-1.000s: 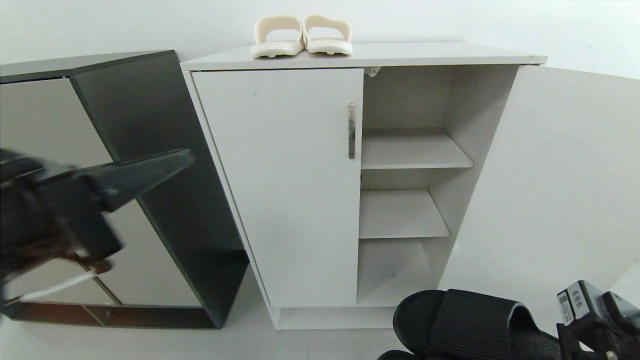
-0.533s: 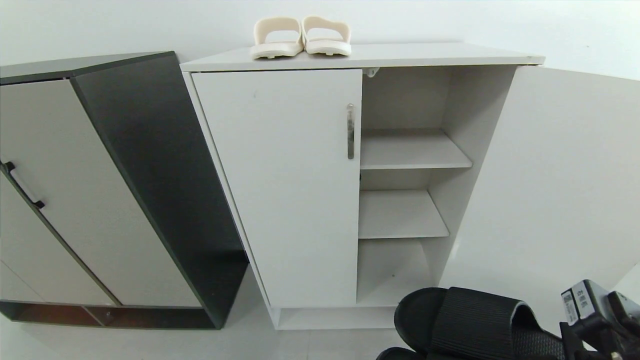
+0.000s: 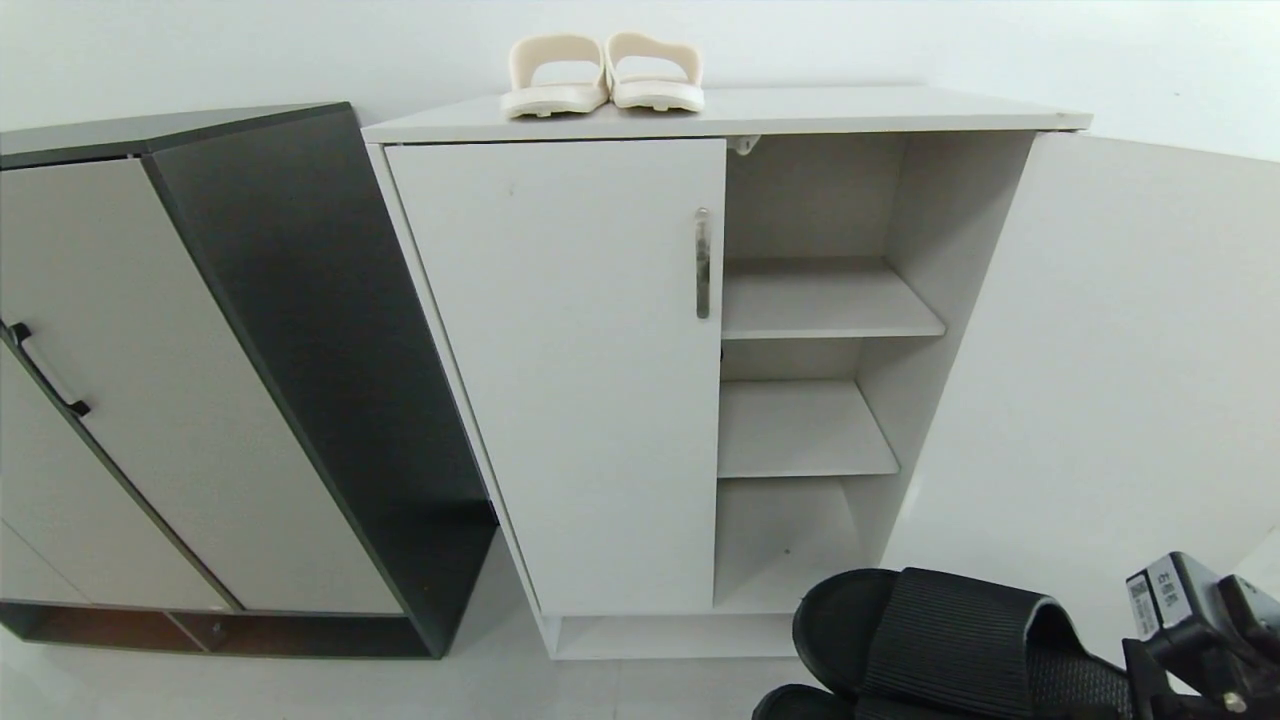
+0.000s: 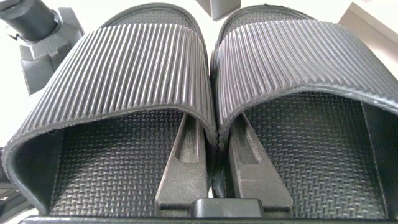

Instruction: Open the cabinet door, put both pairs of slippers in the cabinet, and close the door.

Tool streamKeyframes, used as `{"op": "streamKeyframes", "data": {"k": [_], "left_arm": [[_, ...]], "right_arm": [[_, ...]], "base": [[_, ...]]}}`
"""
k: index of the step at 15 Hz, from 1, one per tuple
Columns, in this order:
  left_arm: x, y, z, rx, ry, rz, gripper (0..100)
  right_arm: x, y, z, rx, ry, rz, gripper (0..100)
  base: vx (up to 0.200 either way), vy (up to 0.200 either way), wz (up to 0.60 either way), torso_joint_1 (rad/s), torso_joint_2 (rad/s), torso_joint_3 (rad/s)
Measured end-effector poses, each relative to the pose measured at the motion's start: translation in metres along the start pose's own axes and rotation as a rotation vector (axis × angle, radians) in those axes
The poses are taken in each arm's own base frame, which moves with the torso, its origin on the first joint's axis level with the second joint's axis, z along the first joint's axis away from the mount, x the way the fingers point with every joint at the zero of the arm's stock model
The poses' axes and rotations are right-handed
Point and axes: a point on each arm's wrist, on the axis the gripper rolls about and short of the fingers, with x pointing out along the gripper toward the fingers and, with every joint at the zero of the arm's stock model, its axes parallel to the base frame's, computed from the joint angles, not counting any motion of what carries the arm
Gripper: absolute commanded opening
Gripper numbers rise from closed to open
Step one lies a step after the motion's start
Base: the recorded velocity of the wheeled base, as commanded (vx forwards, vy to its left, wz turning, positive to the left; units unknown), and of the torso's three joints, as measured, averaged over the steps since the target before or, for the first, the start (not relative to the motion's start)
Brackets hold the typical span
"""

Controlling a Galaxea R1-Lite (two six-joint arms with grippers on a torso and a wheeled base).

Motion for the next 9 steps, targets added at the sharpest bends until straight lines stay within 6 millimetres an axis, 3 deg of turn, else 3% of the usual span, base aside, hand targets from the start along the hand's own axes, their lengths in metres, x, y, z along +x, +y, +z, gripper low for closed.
{"op": "streamKeyframes", "data": {"k": [3, 9], "left_arm": [[-0.0012, -0.005, -0.0059, 0.052, 0.028, -0.227, 0], [-0.0033, -0.0056, -0.0071, 0.058, 0.005, -0.196, 0]], "right_arm": [[0.0002, 0.0002, 0.0, 0.0, 0.001, 0.002, 0], [0.0009, -0.0005, 0.0013, 0.003, 0.002, -0.017, 0]], "base": [[0.0, 0.0, 0.0, 0.0, 0.0, 0.0], [0.0, 0.0, 0.0, 0.0, 0.0, 0.0]]}}
